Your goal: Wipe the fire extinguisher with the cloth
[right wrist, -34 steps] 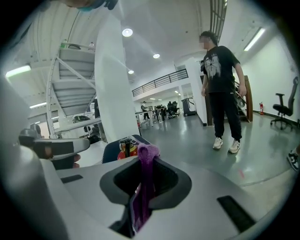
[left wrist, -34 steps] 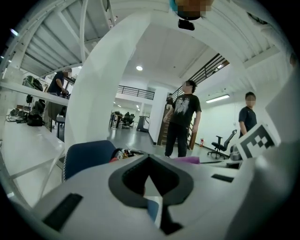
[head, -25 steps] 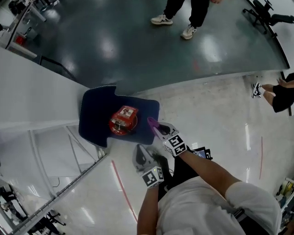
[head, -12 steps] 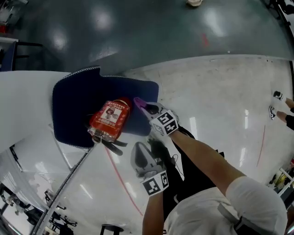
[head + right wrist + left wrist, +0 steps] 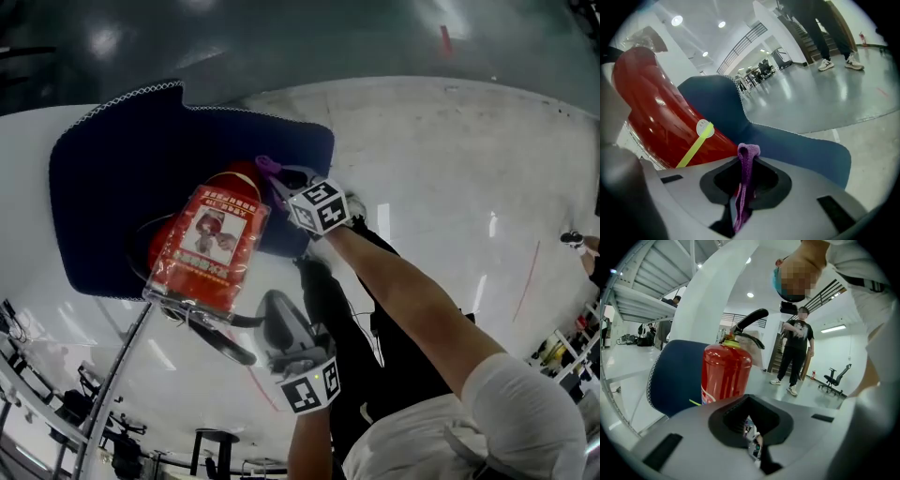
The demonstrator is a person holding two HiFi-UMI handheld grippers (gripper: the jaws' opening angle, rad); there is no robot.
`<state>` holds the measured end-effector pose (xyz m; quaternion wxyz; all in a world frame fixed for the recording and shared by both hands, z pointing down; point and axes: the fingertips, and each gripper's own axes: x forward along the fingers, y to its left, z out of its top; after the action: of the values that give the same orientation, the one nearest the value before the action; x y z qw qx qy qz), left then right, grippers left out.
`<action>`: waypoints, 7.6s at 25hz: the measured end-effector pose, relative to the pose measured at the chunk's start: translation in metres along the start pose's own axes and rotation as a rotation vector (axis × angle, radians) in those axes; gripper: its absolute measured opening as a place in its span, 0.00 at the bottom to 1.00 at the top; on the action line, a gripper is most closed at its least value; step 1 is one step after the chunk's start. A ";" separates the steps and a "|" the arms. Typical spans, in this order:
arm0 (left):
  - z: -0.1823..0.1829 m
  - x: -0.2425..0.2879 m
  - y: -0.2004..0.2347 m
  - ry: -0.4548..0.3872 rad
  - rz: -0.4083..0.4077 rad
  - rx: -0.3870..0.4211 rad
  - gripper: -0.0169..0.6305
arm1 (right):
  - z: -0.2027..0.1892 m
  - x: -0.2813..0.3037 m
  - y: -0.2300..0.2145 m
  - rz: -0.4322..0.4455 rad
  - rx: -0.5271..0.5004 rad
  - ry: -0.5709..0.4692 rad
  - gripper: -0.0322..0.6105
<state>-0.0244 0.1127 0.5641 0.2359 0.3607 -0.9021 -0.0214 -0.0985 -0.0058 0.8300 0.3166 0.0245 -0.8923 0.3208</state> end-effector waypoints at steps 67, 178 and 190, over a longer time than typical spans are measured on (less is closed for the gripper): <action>0.147 -0.071 0.015 -0.188 -0.382 0.173 0.03 | 0.140 -0.235 0.167 -0.013 0.081 -0.498 0.13; 0.039 0.022 0.131 0.101 -0.705 0.282 0.03 | -0.043 -0.103 0.183 -0.411 0.739 -0.774 0.13; -0.019 0.057 0.144 0.105 -0.727 0.241 0.03 | -0.087 -0.035 0.104 -0.452 0.909 -0.910 0.13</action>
<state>-0.1437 0.1840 0.6339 0.2147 0.6827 -0.6981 0.0212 -0.0488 0.1225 0.8037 -0.0729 0.4732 -0.6862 0.5476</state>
